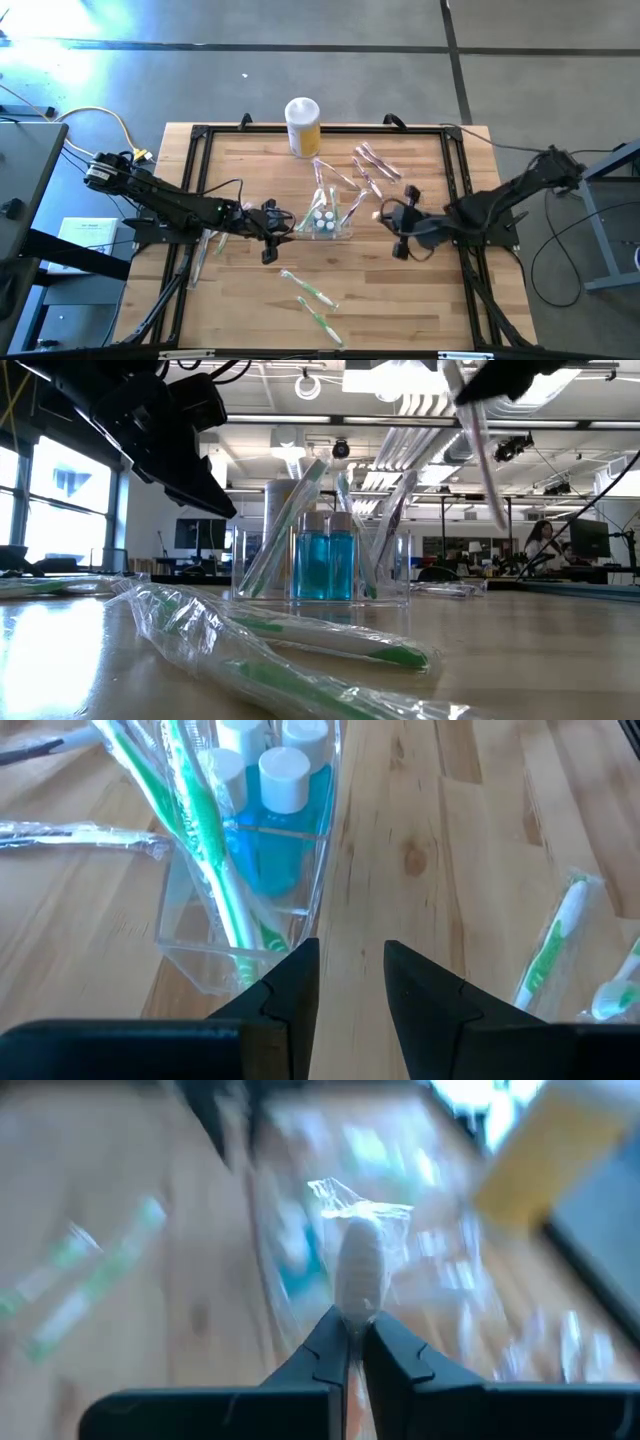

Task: Pick & Place toothbrushing station
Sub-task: Put the orange toothbrush into the transparent organizer

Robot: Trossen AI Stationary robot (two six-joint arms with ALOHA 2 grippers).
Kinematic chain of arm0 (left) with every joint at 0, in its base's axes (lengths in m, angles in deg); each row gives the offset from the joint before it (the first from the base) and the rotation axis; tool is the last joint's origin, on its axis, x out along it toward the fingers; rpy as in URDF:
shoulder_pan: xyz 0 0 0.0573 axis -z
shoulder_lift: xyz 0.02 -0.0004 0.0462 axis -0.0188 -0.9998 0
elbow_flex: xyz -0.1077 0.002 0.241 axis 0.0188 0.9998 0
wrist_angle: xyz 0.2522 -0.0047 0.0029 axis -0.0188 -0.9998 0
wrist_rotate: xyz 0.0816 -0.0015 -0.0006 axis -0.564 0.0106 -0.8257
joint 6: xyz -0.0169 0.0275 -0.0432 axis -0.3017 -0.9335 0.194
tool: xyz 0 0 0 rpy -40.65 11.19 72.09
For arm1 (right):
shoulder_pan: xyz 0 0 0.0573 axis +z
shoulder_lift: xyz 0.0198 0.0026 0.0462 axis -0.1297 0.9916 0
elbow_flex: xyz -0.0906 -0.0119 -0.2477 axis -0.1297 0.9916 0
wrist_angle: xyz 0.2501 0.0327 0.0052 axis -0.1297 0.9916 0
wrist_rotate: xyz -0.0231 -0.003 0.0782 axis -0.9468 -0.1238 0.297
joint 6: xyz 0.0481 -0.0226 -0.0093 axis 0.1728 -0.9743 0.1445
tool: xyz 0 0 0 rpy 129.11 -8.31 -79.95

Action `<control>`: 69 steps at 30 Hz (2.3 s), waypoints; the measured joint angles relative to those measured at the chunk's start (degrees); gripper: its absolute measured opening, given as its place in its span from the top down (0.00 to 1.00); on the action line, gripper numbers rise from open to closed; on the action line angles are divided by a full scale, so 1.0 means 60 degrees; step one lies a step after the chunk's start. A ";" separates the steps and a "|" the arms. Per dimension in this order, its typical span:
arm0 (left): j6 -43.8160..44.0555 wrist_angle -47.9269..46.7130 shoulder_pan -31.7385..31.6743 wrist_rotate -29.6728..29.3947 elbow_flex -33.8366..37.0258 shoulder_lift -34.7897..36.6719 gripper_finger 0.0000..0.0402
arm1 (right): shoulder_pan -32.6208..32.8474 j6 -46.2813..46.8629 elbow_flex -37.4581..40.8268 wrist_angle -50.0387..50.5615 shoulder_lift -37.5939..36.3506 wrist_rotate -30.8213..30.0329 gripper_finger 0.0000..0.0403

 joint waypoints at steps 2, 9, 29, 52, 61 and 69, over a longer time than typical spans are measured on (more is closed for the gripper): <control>0.0004 0.0029 0.0000 0.0000 0.0000 0.0000 0.73 | 0.0318 -0.1086 0.0248 -0.1406 -0.0003 -0.0146 0.98; 0.0069 0.0416 0.0000 0.0000 0.0000 0.0000 0.73 | 0.0251 -0.3412 0.0857 -0.5046 0.0020 0.0659 0.98; 0.0069 0.0419 0.0000 0.0004 0.0000 0.0000 0.73 | -0.2069 -0.3094 0.4622 -1.1710 0.0135 0.2951 0.98; 0.0066 0.0415 0.0000 0.0004 0.0000 0.0000 0.73 | -0.2336 -0.2655 0.4825 -1.4283 0.3237 0.2658 0.97; 0.0083 0.0415 0.0000 0.0018 0.0000 0.0000 0.73 | -0.2877 -0.1916 0.4818 -1.4001 0.3545 0.2782 0.83; 0.0342 0.0412 0.0000 0.0067 0.0000 0.0000 0.73 | -0.2801 -0.1916 0.4818 -1.3885 0.3552 0.2819 0.61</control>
